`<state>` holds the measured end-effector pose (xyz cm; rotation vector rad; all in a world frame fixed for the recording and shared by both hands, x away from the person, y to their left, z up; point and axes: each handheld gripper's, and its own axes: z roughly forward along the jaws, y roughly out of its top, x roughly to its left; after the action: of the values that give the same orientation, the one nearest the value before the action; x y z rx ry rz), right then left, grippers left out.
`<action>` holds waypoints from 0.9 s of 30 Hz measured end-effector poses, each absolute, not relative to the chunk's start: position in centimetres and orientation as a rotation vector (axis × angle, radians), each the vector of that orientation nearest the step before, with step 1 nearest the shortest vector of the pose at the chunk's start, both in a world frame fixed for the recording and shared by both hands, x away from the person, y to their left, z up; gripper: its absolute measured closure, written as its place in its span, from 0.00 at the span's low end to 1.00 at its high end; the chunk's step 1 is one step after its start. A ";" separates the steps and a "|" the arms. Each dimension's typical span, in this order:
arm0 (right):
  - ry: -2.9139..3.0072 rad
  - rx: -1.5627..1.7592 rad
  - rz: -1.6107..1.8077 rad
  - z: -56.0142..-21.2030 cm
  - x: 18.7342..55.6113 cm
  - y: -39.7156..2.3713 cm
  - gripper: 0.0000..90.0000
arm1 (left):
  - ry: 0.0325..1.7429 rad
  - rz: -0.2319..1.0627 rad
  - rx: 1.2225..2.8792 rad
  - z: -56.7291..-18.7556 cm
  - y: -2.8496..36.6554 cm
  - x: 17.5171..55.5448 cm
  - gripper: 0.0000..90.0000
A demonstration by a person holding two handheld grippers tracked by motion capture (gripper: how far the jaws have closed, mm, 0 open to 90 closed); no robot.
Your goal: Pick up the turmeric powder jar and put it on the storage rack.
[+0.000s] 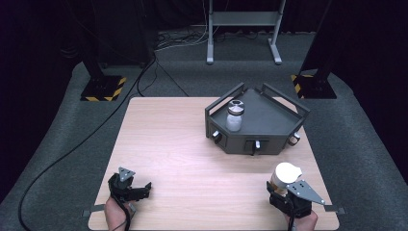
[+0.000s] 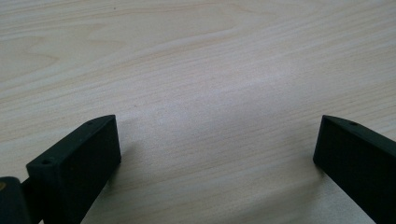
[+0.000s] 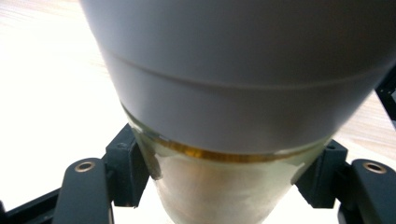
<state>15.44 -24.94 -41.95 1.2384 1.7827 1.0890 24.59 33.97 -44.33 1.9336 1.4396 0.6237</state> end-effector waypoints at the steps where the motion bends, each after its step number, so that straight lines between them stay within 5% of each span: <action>1: 1.782 1.237 1.087 -41.9 15.5 -25.0 0.34 | 1.439 0.624 1.934 -44.3 34.0 24.6 0.01; 27: 1.771 1.229 1.077 -40.0 16.4 -26.0 0.34 | 1.439 0.624 1.934 -44.3 34.0 24.6 0.01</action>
<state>16.44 -25.96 -39.95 1.2293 1.7709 1.0771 24.58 33.96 -44.33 1.9340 1.4386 0.6244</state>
